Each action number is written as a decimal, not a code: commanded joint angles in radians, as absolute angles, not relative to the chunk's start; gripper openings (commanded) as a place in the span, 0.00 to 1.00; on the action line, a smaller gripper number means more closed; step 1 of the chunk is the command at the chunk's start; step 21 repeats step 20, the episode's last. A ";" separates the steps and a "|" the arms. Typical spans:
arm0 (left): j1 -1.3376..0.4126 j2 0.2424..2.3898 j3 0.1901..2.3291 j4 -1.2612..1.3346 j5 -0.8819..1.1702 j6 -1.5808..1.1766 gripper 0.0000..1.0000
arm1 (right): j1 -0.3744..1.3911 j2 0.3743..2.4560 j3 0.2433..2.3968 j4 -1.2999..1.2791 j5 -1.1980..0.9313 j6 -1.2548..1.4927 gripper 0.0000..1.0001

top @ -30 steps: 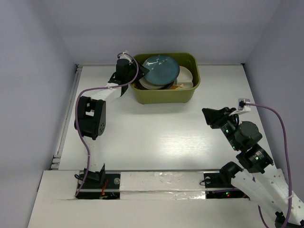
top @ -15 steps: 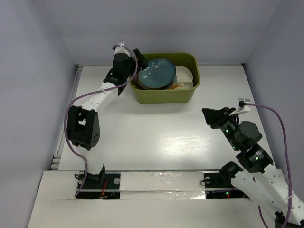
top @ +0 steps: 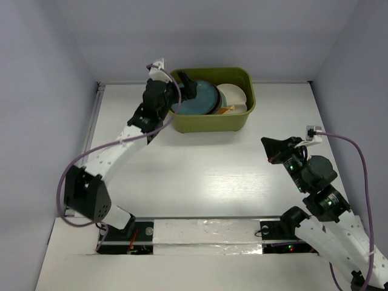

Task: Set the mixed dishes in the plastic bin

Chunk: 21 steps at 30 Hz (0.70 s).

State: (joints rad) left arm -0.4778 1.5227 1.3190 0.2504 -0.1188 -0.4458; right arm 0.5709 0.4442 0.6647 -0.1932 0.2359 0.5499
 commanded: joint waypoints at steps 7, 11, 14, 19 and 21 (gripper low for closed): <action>-0.571 1.014 0.889 0.394 -0.150 -0.474 0.99 | 0.578 0.381 0.722 -0.178 0.302 0.502 0.55; -0.571 0.821 0.773 0.293 -0.186 -0.472 0.99 | 0.578 0.318 0.719 -0.229 0.380 0.518 0.81; -0.571 0.726 0.692 0.238 -0.169 -0.498 0.99 | 0.578 0.282 0.690 -0.213 0.391 0.537 0.90; -0.571 0.644 0.653 0.144 -0.175 -0.503 0.99 | 0.578 0.313 0.681 -0.196 0.364 0.545 1.00; -0.571 0.632 0.655 0.129 -0.186 -0.503 0.99 | 0.578 0.319 0.681 -0.196 0.364 0.545 1.00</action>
